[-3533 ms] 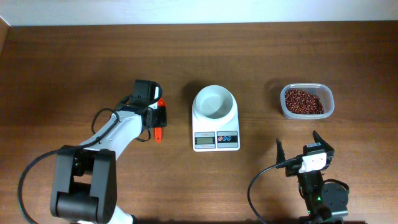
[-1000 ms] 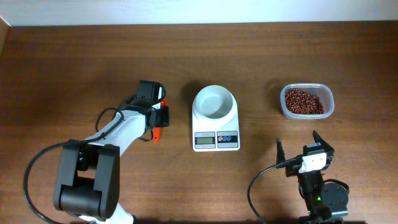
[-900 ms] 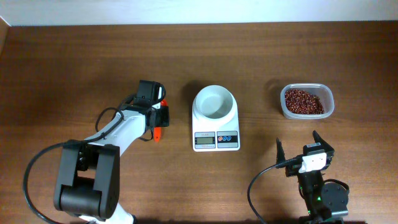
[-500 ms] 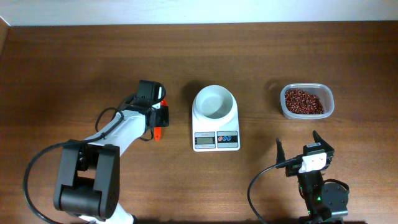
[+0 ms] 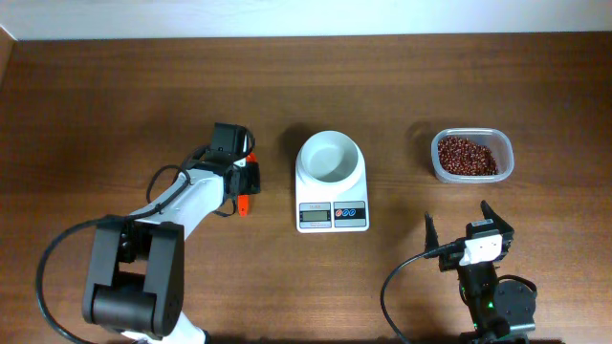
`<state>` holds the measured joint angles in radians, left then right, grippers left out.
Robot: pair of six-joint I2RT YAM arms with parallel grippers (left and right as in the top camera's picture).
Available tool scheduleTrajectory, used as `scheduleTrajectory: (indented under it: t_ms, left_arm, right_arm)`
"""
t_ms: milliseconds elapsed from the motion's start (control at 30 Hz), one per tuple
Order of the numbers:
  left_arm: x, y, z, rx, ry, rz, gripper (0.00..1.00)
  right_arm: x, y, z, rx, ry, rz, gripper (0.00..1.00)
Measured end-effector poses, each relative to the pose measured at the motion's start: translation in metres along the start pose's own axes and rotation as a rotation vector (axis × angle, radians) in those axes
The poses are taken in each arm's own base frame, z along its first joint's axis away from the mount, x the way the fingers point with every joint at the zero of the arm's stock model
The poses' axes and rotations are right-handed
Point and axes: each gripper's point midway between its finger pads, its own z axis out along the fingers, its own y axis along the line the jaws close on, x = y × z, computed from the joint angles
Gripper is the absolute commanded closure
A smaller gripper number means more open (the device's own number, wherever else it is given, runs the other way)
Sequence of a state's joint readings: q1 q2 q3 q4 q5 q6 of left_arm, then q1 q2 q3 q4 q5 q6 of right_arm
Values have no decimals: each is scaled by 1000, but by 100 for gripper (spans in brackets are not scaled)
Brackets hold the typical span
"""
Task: Scoop item into bowl and weigh 50g on scale
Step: 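Lower the left gripper and close it on the red scoop handle, then lift the scoop and hand its handle to the right gripper above the scale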
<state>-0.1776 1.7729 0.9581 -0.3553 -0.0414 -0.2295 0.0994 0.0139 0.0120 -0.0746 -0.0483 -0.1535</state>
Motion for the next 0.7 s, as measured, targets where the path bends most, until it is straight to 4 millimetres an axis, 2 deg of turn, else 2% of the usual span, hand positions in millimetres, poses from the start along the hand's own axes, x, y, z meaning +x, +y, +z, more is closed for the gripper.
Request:
scheduleTrajectory:
  t_ms: [100, 200, 333, 433, 467, 533, 633, 700]
  left_arm:
    - [0, -4, -6, 26, 1, -45, 98]
    - [-10, -16, -28, 102, -42, -124, 100]
    - [-18, -41, -54, 289, -37, -276, 100]
    - [-27, -39, -72, 469, 11, -457, 100]
    - [-32, -32, -82, 569, 55, -596, 100]
    - [-36, -26, -94, 682, 123, -755, 100]
    - [-37, -33, -112, 819, 222, -869, 100]
    - [-35, -45, -122, 881, 304, -930, 100]
  right_arm:
    - [0, 0, 0, 0, 0, 0, 1]
    - [0, 0, 0, 0, 0, 0, 1]
    - [0, 0, 0, 0, 0, 0, 1]
    - [0, -1, 0, 7, 0, -18, 1]
    - [0, -3, 0, 18, 3, -44, 1]
    - [1, -4, 0, 26, 5, -64, 1]
    - [-18, 6, -1, -35, -77, -69, 1]
    - [-40, 29, -6, -174, -181, -85, 1]
